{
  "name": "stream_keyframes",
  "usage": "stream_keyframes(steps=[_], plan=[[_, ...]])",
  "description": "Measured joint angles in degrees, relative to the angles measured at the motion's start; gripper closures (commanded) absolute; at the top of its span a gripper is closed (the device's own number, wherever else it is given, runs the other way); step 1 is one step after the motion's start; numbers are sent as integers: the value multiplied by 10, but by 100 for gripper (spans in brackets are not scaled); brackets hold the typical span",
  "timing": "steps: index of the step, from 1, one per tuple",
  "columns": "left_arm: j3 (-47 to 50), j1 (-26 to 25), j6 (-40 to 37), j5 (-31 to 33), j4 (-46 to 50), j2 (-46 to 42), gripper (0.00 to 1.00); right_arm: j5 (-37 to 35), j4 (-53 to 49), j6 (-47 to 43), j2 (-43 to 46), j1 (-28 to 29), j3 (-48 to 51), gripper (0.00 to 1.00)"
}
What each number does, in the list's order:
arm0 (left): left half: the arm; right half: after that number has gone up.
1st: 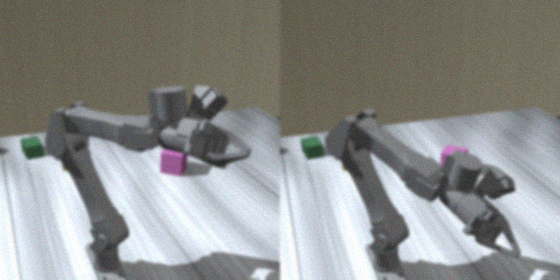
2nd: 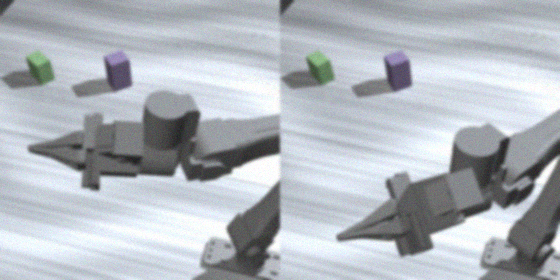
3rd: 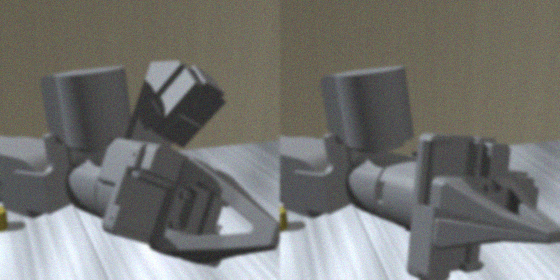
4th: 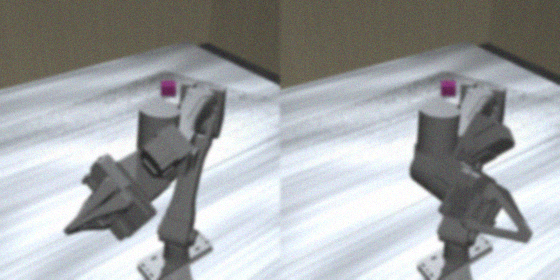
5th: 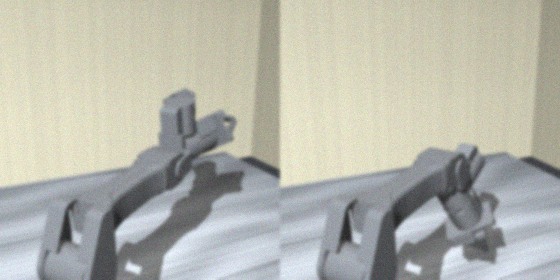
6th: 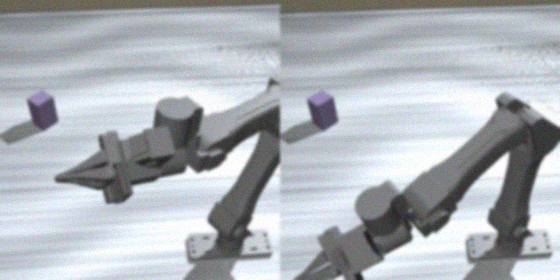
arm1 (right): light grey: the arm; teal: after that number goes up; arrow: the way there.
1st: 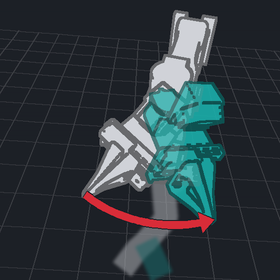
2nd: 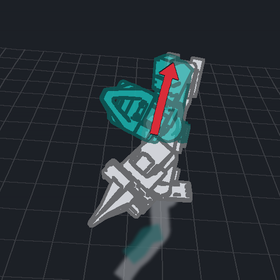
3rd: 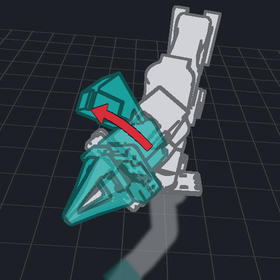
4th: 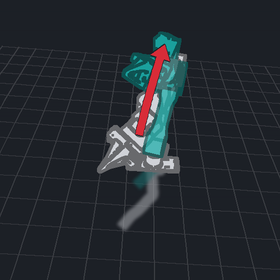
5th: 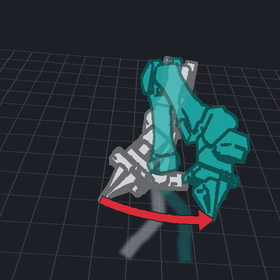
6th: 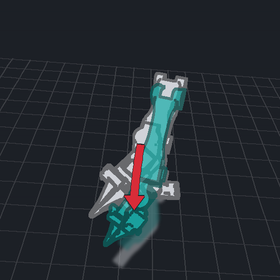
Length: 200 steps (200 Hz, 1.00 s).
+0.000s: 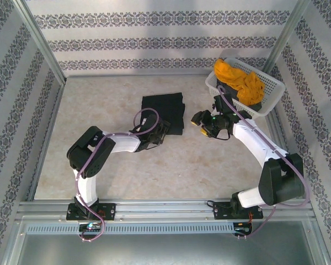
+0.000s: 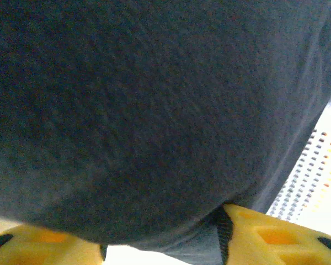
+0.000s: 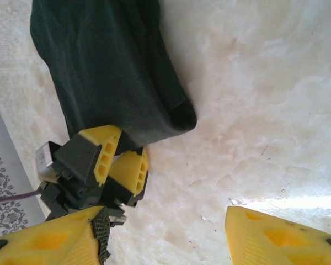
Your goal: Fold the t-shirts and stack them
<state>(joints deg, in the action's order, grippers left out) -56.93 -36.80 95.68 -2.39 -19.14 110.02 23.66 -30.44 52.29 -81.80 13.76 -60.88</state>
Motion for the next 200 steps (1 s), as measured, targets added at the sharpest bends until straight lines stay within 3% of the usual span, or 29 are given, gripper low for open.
stream_keyframes(steps=[11, 28, 51, 72, 150, 200], plan=[[-1, 0, 6, 5, -10, 10, 90, 0, -1, 0, 5, 0, 0, 44], [-1, 4, 11, 19, -23, 21, 100, 3, -2, 0, 13, 0, 0, 45], [1, 26, 7, 29, -35, 21, 100, 4, -10, 0, 21, 0, 0, 46], [12, 78, -12, 26, -44, 17, 100, 4, -16, -2, 28, 0, 0, 46], [37, 405, -224, -115, -44, -19, 100, 20, -31, -20, 34, 0, -1, 47], [-7, 524, -336, -205, -25, 24, 100, 48, -15, -29, 27, 0, -1, 47]])
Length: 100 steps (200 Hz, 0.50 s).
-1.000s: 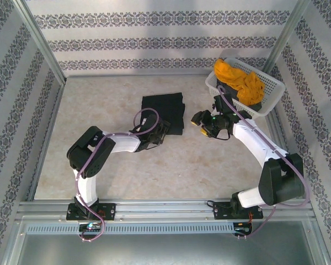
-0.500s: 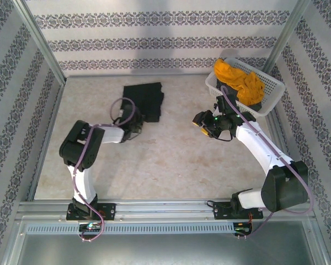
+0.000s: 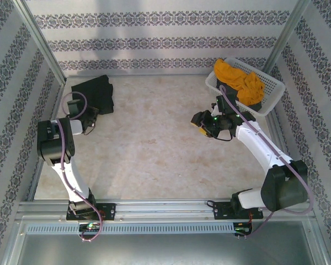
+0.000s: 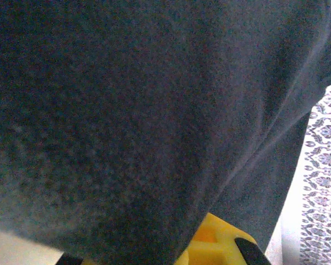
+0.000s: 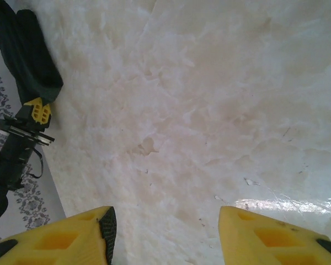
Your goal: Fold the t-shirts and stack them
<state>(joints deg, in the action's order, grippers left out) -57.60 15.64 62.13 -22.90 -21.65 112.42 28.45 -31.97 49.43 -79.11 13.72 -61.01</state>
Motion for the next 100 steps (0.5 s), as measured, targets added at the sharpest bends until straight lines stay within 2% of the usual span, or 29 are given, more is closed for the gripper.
stream_keyframes(steps=[36, 63, 75, 89, 92, 93, 95, 100], plan=[[-23, 33, -59, -23, 25, 5, 100, 14, 41, -3, -4, 0, 1, 45], [-23, 40, -87, -24, 44, 3, 84, 27, 117, -1, 15, 0, 22, 43], [-23, 40, -96, -23, 54, -2, 67, 35, 151, 3, 24, 0, 35, 42], [-23, 40, -109, -20, 75, -20, 39, 46, 192, 11, 31, 0, 46, 38], [-23, 40, -113, -19, 81, -26, 12, 48, 200, 14, 33, 0, 48, 37], [-23, 40, -113, -19, 82, -28, 6, 48, 201, 14, 33, -1, 49, 37], [-23, 40, -114, -17, 87, -32, 1, 50, 208, 15, 33, -1, 50, 36], [-23, 40, -117, -16, 97, -43, 0, 53, 219, 17, 35, -1, 53, 34]])
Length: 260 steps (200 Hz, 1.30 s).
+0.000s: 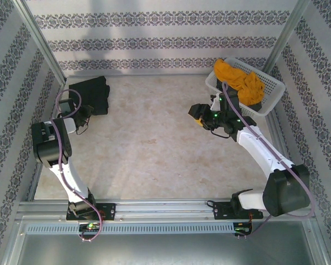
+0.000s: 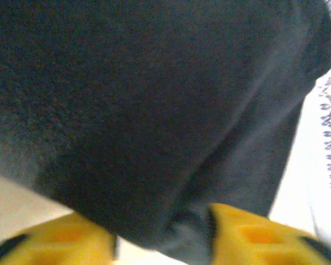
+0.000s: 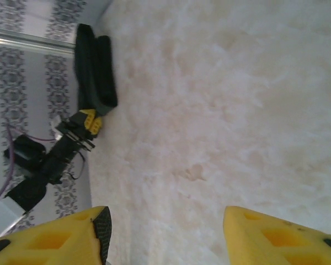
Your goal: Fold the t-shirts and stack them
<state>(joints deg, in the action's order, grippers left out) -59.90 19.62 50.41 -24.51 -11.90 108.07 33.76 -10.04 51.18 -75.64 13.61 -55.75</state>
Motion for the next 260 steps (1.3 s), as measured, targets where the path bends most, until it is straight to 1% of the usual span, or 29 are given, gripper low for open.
stream_keyframes(steps=[2, 3, 5, 6, 7, 8, 11, 35, 57, 68, 77, 83, 94, 101, 108, 115, 125, 141, 153, 162, 186, 207, 232, 246, 260], plan=[[0, 0, -1, 1, 3, -3, 0, 2, 5, 2, 1, 0, 1, 33], [0, 0, -2, 1, 6, -8, 0, 2, 7, 3, 1, 0, 1, 30], [0, -1, -4, 1, 11, -14, 0, 3, 11, 5, 2, -1, 2, 18], [0, -1, -4, 2, 13, -16, 0, 3, 14, 5, 2, -1, 2, 14], [0, -1, -5, 2, 14, -18, 0, 4, 16, 5, 2, -1, 3, 8], [0, -1, -5, 3, 17, -22, 0, 4, 18, 6, 2, -1, 3, 5], [0, -2, -7, 4, 24, -32, 0, 5, 26, 14, 3, -3, 5, 3], [9, -12, -24, 17, 69, -132, 0, 18, 65, 34, 9, -23, 14, 2], [49, -42, -33, 50, 95, -246, 0, 11, 52, 32, 11, -50, 19, 2], [66, -71, -42, 90, 128, -295, 0, -13, 23, 18, 20, -60, 19, 2], [69, -111, -57, 145, 172, -330, 0, -37, -5, 0, 33, -69, 18, 2], [69, -143, -67, 188, 197, -346, 0, -56, -24, -10, 43, -75, 17, 2], [69, -211, -84, 290, 243, -375, 0, -110, -72, -37, 58, -87, 4, 2], [73, -245, -97, 337, 263, -391, 0, -153, -96, -53, 64, -93, -4, 2], [86, -267, -116, 373, 271, -408, 0, -195, -106, -70, 70, -99, -7, 2], [105, -275, -140, 405, 273, -426, 0, -231, -107, -91, 76, -104, -2, 2], [141, -274, -183, 441, 263, -450, 0, -283, -87, -123, 89, -109, 24, 2], [231, -267, -262, 478, 199, -481, 0, -377, -23, -191, 109, -99, 104, 2], [292, -261, -305, 482, 155, -484, 0, -431, 25, -243, 108, -84, 169, 2], [324, -252, -330, 481, 134, -472, 0, -454, 49, -272, 99, -80, 203, 2], [337, -226, -359, 457, 84, -398, 0, -489, 130, -339, 49, -85, 254, 2], [339, -217, -371, 426, -3, -331, 0, -491, 229, -375, 2, -94, 271, 2], [331, -206, -394, 382, -92, -267, 0, -475, 312, -420, -48, -101, 269, 2], [332, -197, -414, 357, -144, -247, 0, -458, 356, -440, -68, -108, 268, 2], [359, -188, -428, 333, -237, -237, 0, -437, 395, -452, -82, -120, 270, 2]])
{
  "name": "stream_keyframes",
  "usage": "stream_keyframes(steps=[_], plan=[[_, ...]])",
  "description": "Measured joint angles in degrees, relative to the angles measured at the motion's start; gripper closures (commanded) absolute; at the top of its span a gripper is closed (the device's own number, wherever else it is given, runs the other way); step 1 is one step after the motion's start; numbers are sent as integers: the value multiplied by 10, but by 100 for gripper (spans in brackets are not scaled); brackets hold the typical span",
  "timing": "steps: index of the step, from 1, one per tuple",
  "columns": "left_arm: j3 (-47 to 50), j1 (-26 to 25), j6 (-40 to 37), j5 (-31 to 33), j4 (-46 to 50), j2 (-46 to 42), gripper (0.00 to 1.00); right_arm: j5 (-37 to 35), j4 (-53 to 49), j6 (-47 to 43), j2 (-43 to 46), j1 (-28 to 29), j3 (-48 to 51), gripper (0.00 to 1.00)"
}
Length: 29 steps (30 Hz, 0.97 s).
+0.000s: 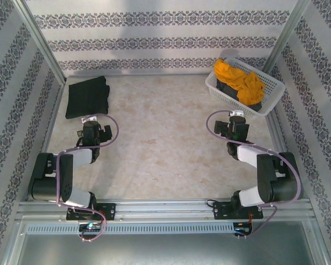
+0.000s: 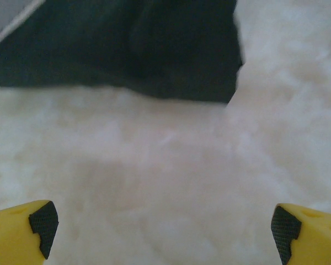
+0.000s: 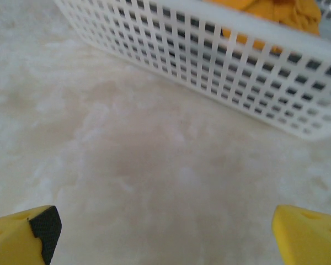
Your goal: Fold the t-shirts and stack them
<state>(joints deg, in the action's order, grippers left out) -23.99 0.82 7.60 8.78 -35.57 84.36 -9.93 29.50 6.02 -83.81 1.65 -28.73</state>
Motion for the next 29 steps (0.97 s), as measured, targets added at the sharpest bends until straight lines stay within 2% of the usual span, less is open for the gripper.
stream_keyframes(steps=[3, 5, 8, 10, 13, 29], plan=[[78, 4, -20, -35, -179, 42, 0, 26, 81, -15, -1, -8, 31, 2], [119, 4, -25, -40, -246, 83, 0, 35, 177, -18, -10, -8, 83, 2], [123, 4, -25, -37, -249, 84, 0, 40, 243, -18, -37, -8, 137, 2], [76, 4, -31, -43, -216, 78, 0, 42, 222, -19, -40, -8, 127, 2], [26, 3, -37, -48, -216, 71, 0, 41, 222, -25, -40, -6, 87, 2], [28, 3, -42, -47, -203, 64, 0, 40, 226, -35, -38, -3, 74, 2]])
